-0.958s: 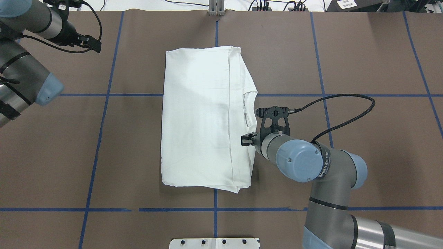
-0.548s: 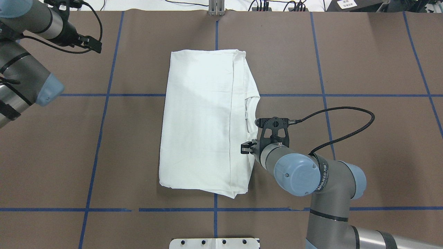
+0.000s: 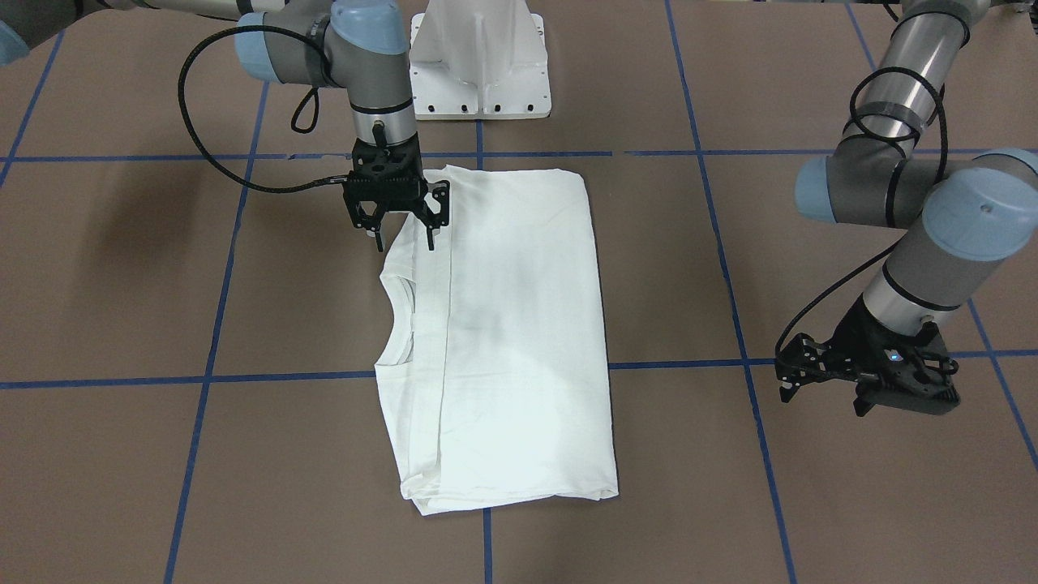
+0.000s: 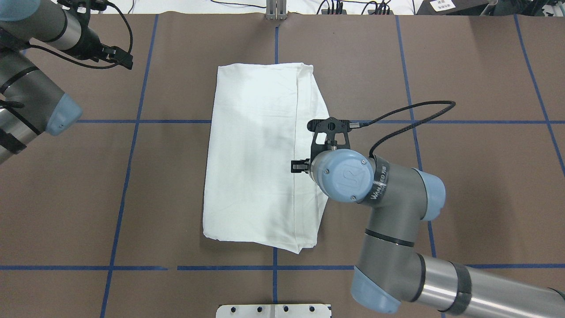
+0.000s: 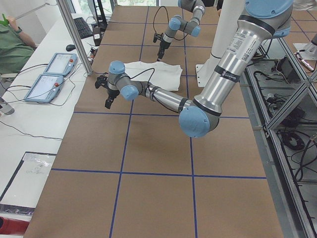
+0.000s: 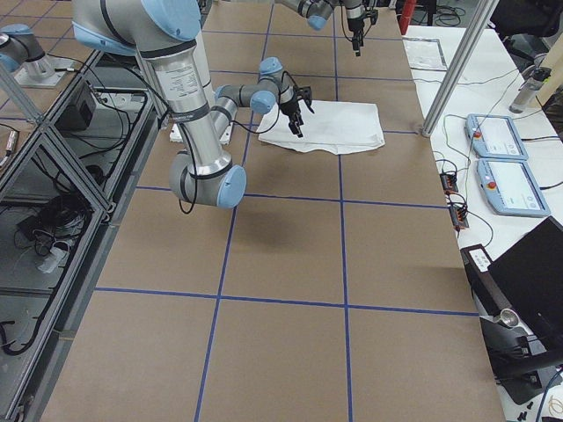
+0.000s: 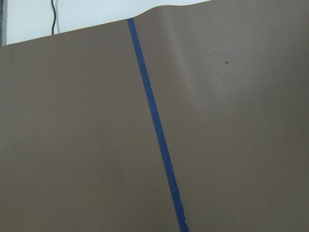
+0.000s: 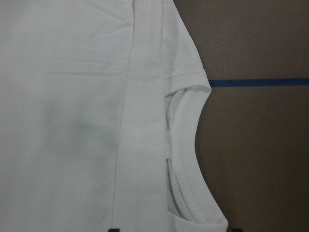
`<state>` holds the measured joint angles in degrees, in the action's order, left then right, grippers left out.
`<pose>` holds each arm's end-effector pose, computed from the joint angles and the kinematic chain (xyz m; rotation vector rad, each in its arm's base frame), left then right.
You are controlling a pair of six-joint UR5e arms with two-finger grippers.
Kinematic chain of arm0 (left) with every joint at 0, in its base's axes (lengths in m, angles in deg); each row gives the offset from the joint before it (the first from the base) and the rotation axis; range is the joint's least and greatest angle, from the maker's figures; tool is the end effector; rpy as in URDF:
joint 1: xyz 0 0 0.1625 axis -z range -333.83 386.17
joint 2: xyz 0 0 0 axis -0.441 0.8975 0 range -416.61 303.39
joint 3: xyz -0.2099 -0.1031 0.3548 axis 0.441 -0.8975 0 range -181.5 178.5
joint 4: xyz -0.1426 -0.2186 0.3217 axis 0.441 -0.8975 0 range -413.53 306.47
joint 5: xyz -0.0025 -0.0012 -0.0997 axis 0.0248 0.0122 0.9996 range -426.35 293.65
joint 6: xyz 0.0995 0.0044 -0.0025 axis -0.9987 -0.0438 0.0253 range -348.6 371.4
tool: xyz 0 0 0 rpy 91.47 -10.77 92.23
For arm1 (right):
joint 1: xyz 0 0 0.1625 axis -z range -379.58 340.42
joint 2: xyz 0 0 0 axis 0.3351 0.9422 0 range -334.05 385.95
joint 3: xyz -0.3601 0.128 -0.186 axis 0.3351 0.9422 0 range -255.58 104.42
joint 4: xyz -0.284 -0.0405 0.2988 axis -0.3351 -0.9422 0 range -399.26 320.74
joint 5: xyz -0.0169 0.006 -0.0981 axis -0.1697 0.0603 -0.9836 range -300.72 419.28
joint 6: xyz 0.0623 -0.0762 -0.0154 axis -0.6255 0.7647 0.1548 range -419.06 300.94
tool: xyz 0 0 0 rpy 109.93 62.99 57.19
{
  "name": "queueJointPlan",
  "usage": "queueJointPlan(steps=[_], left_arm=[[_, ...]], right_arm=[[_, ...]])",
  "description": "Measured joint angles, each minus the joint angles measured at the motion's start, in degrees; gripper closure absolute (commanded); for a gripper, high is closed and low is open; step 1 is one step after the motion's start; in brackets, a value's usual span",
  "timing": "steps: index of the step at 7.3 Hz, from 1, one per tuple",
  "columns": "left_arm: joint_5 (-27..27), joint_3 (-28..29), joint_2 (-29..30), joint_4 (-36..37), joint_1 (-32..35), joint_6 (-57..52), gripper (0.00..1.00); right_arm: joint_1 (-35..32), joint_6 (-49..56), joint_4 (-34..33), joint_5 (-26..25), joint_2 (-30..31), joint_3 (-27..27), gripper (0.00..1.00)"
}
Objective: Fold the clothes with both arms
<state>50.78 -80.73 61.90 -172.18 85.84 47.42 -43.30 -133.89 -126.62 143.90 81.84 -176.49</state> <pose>0.2824 -0.6566 0.4054 0.4195 0.8077 0.0994 -0.5432 -0.3946 0.2301 0.3603 -0.7553 0.1797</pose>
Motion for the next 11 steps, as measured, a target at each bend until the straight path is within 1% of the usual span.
queueJointPlan(steps=[2, 3, 4, 5, 7, 11], left_arm=[[1.2, 0.0, 0.0, 0.0, -0.1, -0.1, 0.0], [1.6, 0.0, 0.0, 0.0, -0.1, -0.1, 0.0], [1.9, 0.0, 0.0, 0.0, -0.1, -0.2, 0.0], [1.9, 0.0, 0.0, 0.0, -0.1, -0.1, 0.0], [2.0, 0.0, 0.0, 0.0, -0.1, -0.1, 0.0], [1.9, 0.0, 0.0, 0.0, -0.1, -0.2, 0.0]], right_arm=[[-2.3, 2.1, -2.0, 2.8, -9.3, 11.3, 0.0], [-2.8, 3.8, -2.9, 4.1, -12.2, 15.5, 0.0], [-2.9, 6.5, -4.9, 5.5, -13.7, 17.7, 0.0], [-3.0, 9.1, -7.5, 6.9, -14.5, 18.3, 0.0], [-2.9, 11.5, -11.2, 7.7, -14.6, 18.3, 0.0], [-2.1, 11.9, -12.8, 7.4, -14.0, 18.3, 0.0]])
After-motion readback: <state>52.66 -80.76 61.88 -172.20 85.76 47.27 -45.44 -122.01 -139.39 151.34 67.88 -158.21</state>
